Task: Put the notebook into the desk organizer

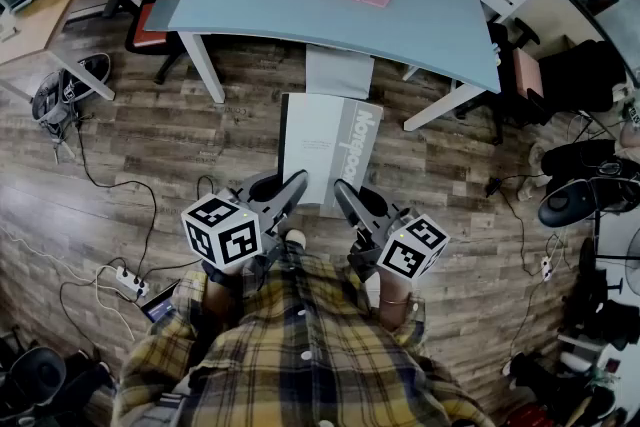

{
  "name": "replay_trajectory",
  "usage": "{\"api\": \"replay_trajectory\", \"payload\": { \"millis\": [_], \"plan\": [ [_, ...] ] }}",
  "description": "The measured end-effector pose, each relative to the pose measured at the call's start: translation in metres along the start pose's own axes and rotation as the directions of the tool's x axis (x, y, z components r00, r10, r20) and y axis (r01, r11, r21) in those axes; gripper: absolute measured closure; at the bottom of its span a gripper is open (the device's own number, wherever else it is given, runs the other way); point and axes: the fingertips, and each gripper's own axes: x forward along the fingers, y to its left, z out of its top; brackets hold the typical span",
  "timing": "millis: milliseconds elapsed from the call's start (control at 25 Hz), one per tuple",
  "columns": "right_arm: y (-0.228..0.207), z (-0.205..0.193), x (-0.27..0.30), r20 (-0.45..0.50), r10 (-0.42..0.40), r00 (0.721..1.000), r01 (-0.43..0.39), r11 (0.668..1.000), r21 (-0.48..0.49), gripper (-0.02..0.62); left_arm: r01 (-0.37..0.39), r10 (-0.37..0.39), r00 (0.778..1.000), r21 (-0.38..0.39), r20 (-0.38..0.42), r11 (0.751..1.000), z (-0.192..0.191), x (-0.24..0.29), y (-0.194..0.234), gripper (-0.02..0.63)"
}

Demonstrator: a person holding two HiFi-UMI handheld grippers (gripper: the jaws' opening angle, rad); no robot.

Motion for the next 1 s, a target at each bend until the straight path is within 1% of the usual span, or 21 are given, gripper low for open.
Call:
{"api": "replay_trajectory", "payload": {
  "millis": [120,400,640,800,1000],
  "plan": [
    [-0.003,0.001,-0.005,0.009,0.008,1.0,-0.008,1.0,-0.013,0.583,-0.005,0.005,1.0,-0.003,0.009,1.0,-0.002,0.004,-0.003,0.577],
    [-0.008,-0.001,-0.016,0.009,0.045,0.999,-0.046,0.999,0.01,0.581,-0.015,0.015,1.0,-0.014,0.022,1.0,-0.01,0.009,-0.011,0.577],
    [-0.024,0.002,-0.016,0.013,0.04,0.999,-0.041,0.998,0.049,0.583,-0.019,0.019,1.0,-0.027,0.009,0.999,-0.01,0.023,-0.007,0.578],
    [-0.035,0.009,0.002,0.017,0.033,0.999,-0.034,0.998,0.056,0.581,-0.011,0.012,1.0,-0.035,0.014,0.999,0.001,0.033,0.01,0.578],
    [-0.06,0.032,0.038,0.026,0.017,1.0,-0.018,0.998,0.056,0.583,0.005,-0.005,1.0,-0.04,0.013,0.999,0.033,0.057,0.042,0.579]
  ]
}}
